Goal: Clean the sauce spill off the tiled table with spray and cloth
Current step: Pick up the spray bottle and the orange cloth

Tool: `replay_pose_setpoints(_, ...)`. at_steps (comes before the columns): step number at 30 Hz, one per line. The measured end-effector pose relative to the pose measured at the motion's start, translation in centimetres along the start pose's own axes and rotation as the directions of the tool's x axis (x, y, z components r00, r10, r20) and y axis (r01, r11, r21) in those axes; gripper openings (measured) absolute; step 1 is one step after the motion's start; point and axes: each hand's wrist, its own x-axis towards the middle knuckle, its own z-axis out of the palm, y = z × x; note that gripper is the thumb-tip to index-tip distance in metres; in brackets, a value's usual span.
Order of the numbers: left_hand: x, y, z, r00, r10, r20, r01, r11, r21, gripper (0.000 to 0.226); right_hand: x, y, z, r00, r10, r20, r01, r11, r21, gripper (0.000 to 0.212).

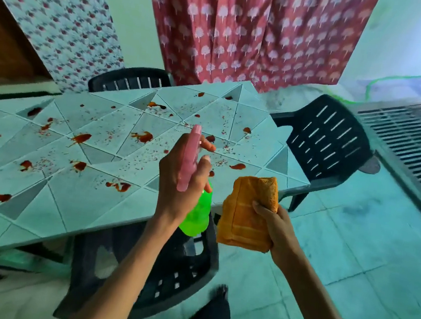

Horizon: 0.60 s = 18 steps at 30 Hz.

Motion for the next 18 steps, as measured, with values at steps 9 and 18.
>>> replay_pose_setpoints(9, 6.8, -2.1, 10.6, 0.996, -0.003, -0.087, 0.005, 0.999, 0.032, 0.018, 12.1, -6.6, -6.5, 0.995, 0.020, 0.097, -0.011, 0.995, -0.097, 0.022)
replay_pose_setpoints(18, 12.7, -4.2, 16.4, 0.974, -0.096, -0.205, 0.104, 0.994, 0.030, 0.015, 22.8, -11.6, -8.5, 0.970, 0.081, 0.229, -0.041, 0.984, -0.171, 0.034)
